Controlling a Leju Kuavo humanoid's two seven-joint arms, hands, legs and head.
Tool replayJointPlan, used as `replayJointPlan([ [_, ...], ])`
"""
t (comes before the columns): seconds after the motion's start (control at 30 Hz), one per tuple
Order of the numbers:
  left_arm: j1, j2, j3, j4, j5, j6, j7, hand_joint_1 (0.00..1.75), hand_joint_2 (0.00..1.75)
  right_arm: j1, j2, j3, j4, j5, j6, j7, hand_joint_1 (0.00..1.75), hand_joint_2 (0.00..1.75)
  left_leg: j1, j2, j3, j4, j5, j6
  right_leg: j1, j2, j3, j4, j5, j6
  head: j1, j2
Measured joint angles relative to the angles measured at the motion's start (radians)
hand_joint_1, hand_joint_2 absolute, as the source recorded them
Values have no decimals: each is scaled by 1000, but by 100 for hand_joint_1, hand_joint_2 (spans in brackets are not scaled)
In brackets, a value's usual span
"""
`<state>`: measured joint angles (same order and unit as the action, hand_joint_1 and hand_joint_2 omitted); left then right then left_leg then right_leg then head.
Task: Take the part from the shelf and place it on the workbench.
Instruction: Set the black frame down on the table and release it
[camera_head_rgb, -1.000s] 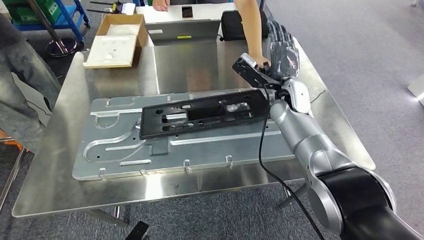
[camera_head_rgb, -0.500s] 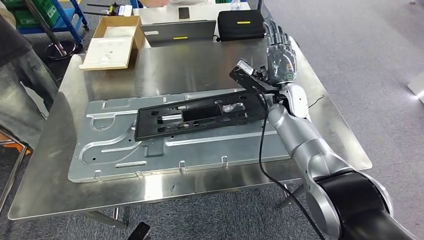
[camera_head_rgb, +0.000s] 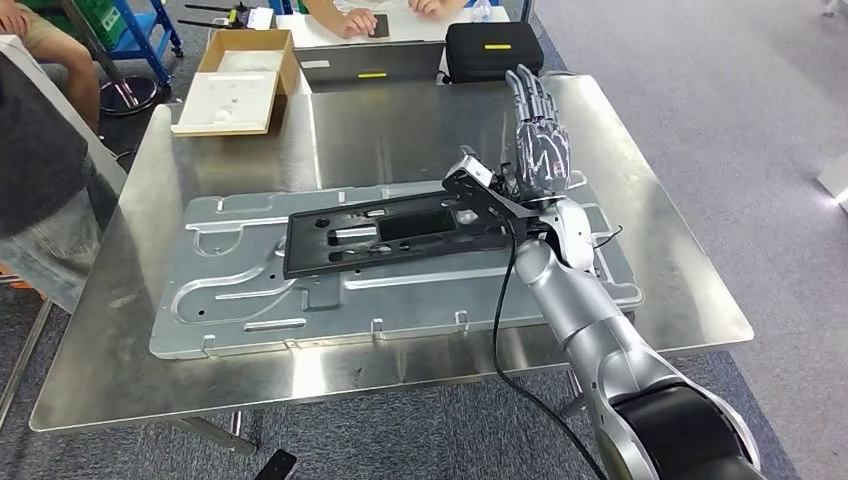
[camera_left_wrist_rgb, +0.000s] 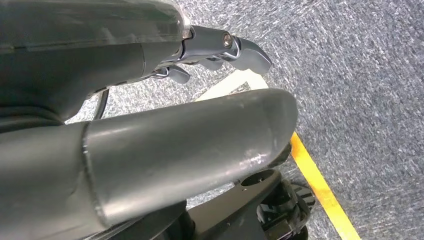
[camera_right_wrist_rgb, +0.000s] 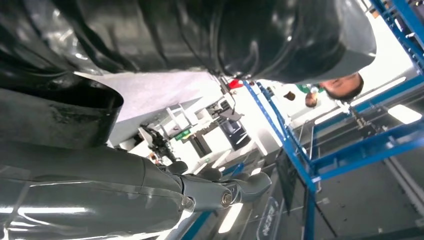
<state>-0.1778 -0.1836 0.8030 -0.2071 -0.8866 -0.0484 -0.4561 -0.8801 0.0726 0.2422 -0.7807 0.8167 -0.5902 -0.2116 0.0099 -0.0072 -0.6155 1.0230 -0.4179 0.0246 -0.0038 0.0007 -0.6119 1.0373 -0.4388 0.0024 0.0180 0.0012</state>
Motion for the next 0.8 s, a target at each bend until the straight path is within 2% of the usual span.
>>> replayJointPlan([
  [0.07, 0, 0, 0, 0, 1, -3, 2, 0, 0, 9, 0, 0, -7, -1, -6, 0, 0, 0, -1, 0, -3, -2, 5, -12, 1, 1, -2, -6, 5, -7, 0, 0],
  [0.13, 2, 1, 1, 0, 2, -6, 2, 0, 0, 16, 0, 0, -12, -2, -11, 0, 0, 0, 0, 0, -11, 13, -16, -23, -4, -1, -5, -15, 18, -18, 0, 0],
  [0.2, 2, 2, 1, 0, 3, -8, 2, 0, 0, 19, 1, 0, -16, -1, -17, 0, 0, 0, 2, 1, -40, 95, -87, -31, -8, -4, -15, -22, 32, -28, -1, 0],
  [0.27, 3, 3, 1, 0, 3, -10, 1, 0, 0, 24, 1, 0, -18, 1, -21, 0, 0, 0, 3, 2, -79, 222, -165, -36, -8, -5, -34, -20, 45, -31, -1, 0],
  [0.3, 3, 3, 1, 0, 3, -11, 1, 0, 0, 29, 1, 0, -19, 2, -22, 0, 0, 0, 3, 2, -85, 259, -183, -37, -7, -5, -45, -19, 52, -30, -1, 0],
  [0.33, 4, 3, 1, 0, 3, -12, 1, 0, 0, 34, 1, -1, -20, 3, -23, 0, 0, 0, 3, 2, -72, 262, -183, -37, -7, -5, -56, -17, 59, -29, -1, 0],
  [0.37, 4, 3, 1, 0, 3, -12, 1, 0, 0, 38, 0, -1, -21, 3, -23, 1, 0, 0, 3, 2, -38, 221, -167, -37, -8, -4, -66, -14, 66, -27, -1, 0],
  [0.43, 2, 5, 1, 0, 3, -13, 0, 0, 0, 41, 0, -3, -26, 4, -25, 1, 0, 0, 1, 2, 56, 82, -128, -31, -6, -3, -84, -9, 81, -18, -1, 0],
  [0.47, 0, 6, 1, 0, 3, -14, -1, 0, 0, 41, -1, -5, -29, 4, -26, 1, 0, 0, 0, 1, 88, 27, -115, -26, -5, -3, -90, -7, 88, -13, 0, 0],
  [0.5, -1, 6, 1, 0, 3, -14, -2, 0, 0, 41, -2, -7, -32, 4, -28, 1, 0, 0, -3, 0, 102, -1, -108, -22, -4, -3, -93, -7, 95, -7, 0, 0],
  [0.6, 3, 7, 1, 0, 2, -16, -4, 0, 0, 46, -4, -14, -33, 5, -34, 1, 0, 0, -4, 1, 92, -9, -84, -4, -4, -2, -96, -17, 114, 12, 0, 0],
  [0.63, 3, 7, 1, 0, 2, -17, -4, 0, 0, 48, -6, -17, -33, 5, -37, 1, 0, 0, -3, 3, 85, -12, -71, 4, -6, -2, -102, -11, 100, 18, 0, 0],
  [0.67, 3, 7, 1, 0, 2, -18, -5, 0, 0, 50, -8, -21, -34, 5, -39, 1, 0, 0, 0, 6, 76, -15, -58, 11, -7, -1, -115, 14, 66, 23, 0, 0],
  [0.73, 3, 7, 1, 0, 2, -19, -6, 0, 0, 55, -12, -28, -34, 6, -42, 1, 0, 0, 0, 10, 50, -16, -35, 21, -10, -1, -151, 125, -38, 32, 1, 0],
  [0.77, 3, 7, 1, 0, 2, -20, -7, 0, 0, 60, -14, -30, -33, 8, -45, 1, 0, 0, 0, 11, 36, -15, -24, 23, -10, -1, -166, 193, -79, 35, 0, 0],
  [0.8, 4, 7, 1, 0, 2, -20, -8, 0, 0, 66, -16, -32, -33, 11, -48, 1, 0, 0, 0, 12, 21, -14, -14, 22, -10, -1, -171, 247, -99, 38, 0, 0],
])
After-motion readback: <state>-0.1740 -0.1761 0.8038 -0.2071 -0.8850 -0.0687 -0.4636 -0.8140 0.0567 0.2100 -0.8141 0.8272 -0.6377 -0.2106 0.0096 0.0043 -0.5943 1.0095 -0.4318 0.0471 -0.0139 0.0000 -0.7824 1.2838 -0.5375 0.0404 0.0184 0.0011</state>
